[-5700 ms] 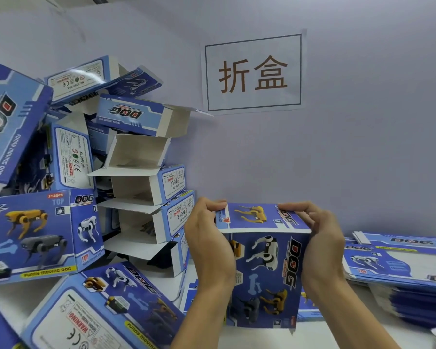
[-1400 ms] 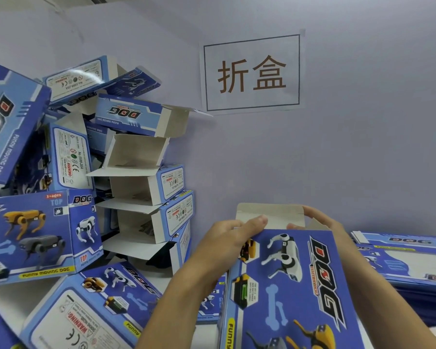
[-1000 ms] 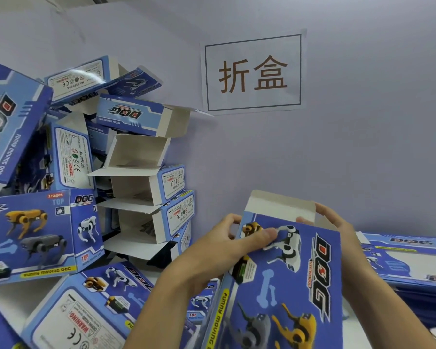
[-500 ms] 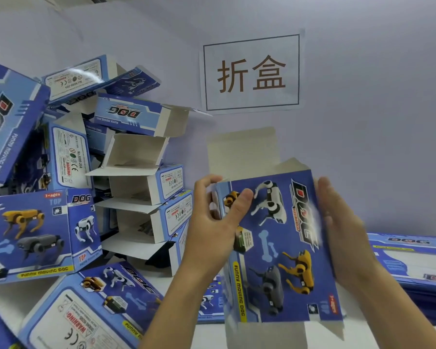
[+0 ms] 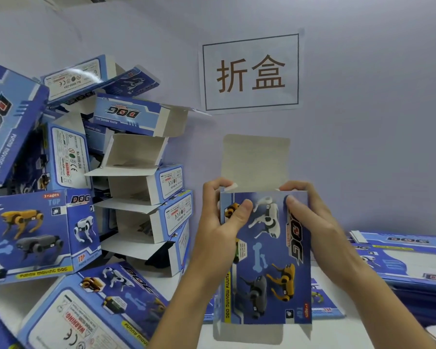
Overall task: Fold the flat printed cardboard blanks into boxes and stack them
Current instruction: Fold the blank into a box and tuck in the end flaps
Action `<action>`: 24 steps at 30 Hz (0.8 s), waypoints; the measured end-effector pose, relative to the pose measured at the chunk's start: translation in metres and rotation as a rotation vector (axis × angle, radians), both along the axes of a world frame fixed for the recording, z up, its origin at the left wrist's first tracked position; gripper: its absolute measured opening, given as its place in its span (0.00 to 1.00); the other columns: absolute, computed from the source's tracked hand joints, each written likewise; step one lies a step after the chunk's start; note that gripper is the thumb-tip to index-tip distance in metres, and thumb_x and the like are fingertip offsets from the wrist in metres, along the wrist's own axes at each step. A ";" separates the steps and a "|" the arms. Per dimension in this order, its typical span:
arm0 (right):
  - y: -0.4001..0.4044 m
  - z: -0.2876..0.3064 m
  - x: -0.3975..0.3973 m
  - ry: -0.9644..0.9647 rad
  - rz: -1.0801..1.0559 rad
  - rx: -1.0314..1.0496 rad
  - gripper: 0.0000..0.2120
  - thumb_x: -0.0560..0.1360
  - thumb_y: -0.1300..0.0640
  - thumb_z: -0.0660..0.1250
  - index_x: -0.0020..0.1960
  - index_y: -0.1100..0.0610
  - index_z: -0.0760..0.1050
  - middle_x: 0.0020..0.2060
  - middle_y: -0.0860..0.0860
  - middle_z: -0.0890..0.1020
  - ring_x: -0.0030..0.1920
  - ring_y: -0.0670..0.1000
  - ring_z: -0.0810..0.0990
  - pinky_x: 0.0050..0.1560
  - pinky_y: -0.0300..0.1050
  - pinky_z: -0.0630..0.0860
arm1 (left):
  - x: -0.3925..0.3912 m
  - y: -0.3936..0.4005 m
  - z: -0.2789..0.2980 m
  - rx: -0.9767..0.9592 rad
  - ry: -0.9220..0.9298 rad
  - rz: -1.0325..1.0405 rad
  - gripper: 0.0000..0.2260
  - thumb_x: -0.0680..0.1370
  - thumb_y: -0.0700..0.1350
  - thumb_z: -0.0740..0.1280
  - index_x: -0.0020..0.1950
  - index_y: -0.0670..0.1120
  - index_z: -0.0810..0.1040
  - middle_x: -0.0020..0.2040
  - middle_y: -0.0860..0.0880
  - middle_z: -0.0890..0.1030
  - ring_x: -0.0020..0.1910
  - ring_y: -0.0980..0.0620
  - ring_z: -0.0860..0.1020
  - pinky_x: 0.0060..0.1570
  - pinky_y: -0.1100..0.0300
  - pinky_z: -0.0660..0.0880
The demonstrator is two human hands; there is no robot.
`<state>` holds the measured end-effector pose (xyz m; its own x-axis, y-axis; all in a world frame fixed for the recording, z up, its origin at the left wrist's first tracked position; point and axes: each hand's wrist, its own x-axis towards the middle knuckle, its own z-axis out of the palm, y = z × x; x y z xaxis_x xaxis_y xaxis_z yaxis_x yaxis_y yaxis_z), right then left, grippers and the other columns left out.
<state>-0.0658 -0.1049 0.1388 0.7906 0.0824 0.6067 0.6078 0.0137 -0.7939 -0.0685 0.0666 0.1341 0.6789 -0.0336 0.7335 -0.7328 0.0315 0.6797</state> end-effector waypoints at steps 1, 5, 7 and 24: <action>0.000 -0.001 0.000 0.010 0.032 0.023 0.12 0.75 0.41 0.61 0.53 0.45 0.73 0.45 0.65 0.80 0.43 0.68 0.80 0.46 0.65 0.79 | 0.001 0.000 -0.001 -0.002 0.021 0.006 0.12 0.75 0.55 0.66 0.57 0.62 0.71 0.58 0.63 0.77 0.55 0.63 0.79 0.54 0.61 0.78; 0.006 -0.001 0.001 0.012 0.064 0.123 0.20 0.78 0.34 0.55 0.52 0.46 0.78 0.46 0.60 0.84 0.45 0.59 0.84 0.42 0.51 0.82 | -0.003 -0.001 0.000 -0.007 0.048 0.001 0.14 0.73 0.58 0.64 0.57 0.57 0.71 0.51 0.59 0.80 0.48 0.64 0.80 0.48 0.67 0.77; 0.010 -0.001 0.000 0.047 0.024 0.172 0.23 0.76 0.32 0.53 0.45 0.46 0.80 0.39 0.58 0.84 0.39 0.56 0.85 0.38 0.49 0.81 | -0.004 -0.001 0.002 -0.038 0.059 0.001 0.16 0.74 0.59 0.62 0.54 0.51 0.71 0.35 0.61 0.76 0.35 0.66 0.76 0.37 0.73 0.73; 0.025 -0.005 0.005 0.152 -0.076 0.135 0.19 0.77 0.55 0.58 0.60 0.33 0.73 0.33 0.57 0.79 0.33 0.55 0.78 0.36 0.49 0.75 | 0.007 -0.001 0.000 -0.147 0.226 0.056 0.21 0.81 0.39 0.59 0.67 0.62 0.70 0.52 0.61 0.77 0.32 0.76 0.74 0.28 0.78 0.70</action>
